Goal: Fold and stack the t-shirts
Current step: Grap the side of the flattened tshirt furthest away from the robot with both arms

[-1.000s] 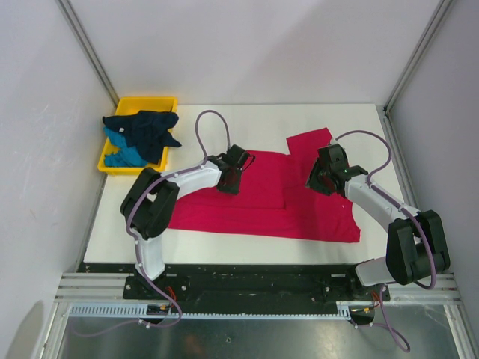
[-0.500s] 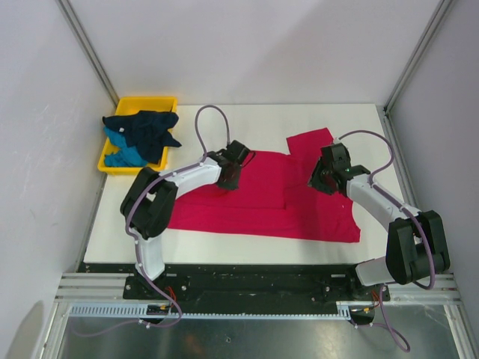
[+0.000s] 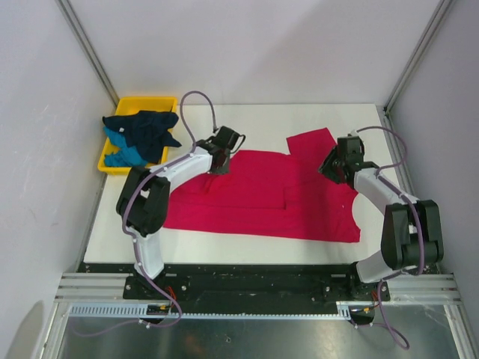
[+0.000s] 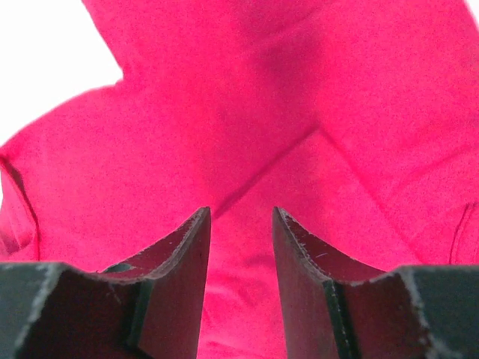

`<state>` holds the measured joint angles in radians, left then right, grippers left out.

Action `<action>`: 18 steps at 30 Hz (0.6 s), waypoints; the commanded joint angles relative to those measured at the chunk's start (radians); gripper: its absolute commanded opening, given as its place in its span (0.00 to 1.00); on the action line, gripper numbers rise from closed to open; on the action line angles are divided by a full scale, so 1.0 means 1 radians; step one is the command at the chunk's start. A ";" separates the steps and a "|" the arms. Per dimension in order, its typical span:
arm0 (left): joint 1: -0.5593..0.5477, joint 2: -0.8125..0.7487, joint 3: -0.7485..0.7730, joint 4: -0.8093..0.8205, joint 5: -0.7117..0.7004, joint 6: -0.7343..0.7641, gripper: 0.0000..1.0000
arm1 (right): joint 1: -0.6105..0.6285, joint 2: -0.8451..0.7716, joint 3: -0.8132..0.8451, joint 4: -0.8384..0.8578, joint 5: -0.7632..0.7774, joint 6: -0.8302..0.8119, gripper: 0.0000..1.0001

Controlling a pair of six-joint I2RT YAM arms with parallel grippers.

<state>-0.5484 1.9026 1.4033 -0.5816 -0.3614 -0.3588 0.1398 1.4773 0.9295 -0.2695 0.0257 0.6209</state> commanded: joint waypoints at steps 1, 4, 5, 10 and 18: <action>0.037 -0.050 0.078 0.012 -0.086 -0.019 0.00 | -0.055 0.081 0.085 0.177 0.027 0.015 0.43; 0.056 -0.035 0.117 0.014 -0.093 -0.016 0.00 | -0.086 0.151 0.139 0.262 0.039 0.012 0.43; 0.062 -0.027 0.130 0.014 -0.091 -0.014 0.00 | -0.095 0.178 0.162 0.288 0.049 0.008 0.43; 0.103 0.006 0.190 0.012 -0.057 -0.004 0.00 | -0.129 0.301 0.253 0.412 0.063 0.000 0.43; 0.176 0.044 0.262 0.018 0.009 0.002 0.00 | -0.162 0.548 0.483 0.450 0.081 -0.015 0.41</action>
<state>-0.4026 1.9251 1.6093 -0.5858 -0.3779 -0.3649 -0.0067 1.9327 1.2980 0.1188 0.0757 0.6270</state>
